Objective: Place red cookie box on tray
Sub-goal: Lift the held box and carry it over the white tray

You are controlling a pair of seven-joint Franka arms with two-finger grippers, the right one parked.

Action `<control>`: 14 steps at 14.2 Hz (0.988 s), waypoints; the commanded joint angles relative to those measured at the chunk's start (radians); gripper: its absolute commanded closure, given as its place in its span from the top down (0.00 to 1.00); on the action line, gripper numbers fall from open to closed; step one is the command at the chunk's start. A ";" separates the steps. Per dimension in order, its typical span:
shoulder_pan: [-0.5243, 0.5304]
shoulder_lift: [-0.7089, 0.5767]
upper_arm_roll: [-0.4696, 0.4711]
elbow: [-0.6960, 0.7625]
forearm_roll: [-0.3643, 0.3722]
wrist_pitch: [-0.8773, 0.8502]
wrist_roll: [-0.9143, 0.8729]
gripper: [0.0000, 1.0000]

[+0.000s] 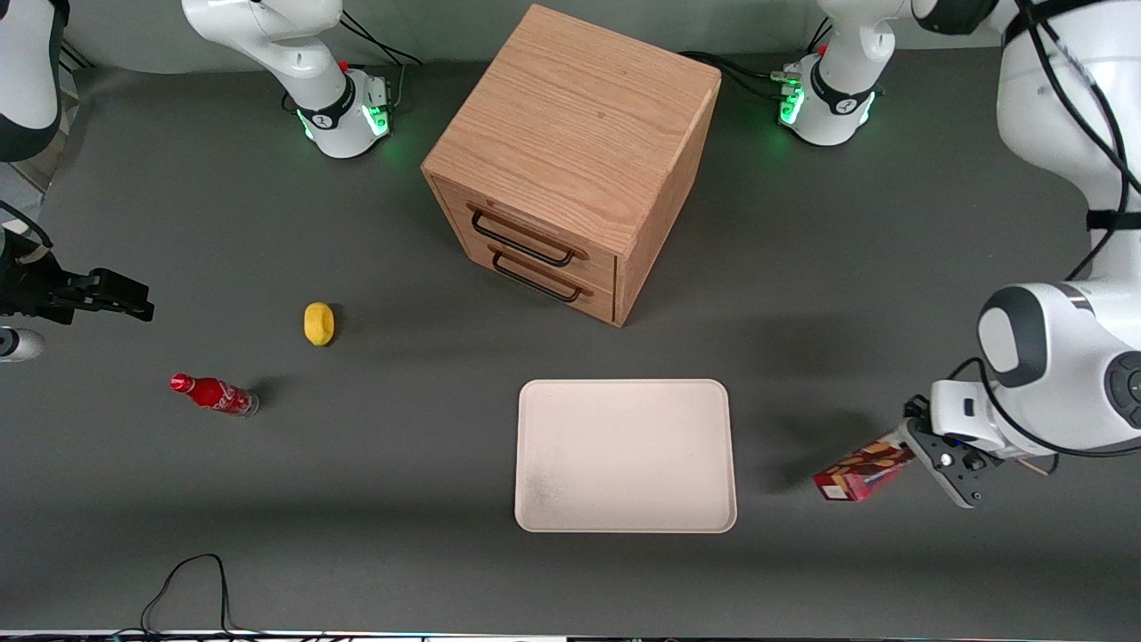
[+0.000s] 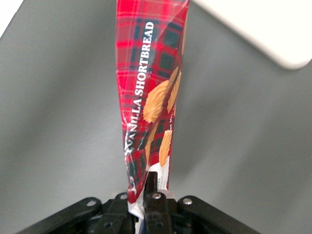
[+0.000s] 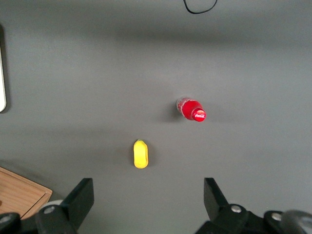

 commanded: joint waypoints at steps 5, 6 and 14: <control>-0.202 -0.022 -0.056 0.030 0.061 -0.039 -0.783 0.00; -0.222 -0.008 -0.056 0.036 0.079 -0.033 -0.857 0.00; -0.311 0.170 -0.060 0.079 0.220 0.159 -1.333 0.00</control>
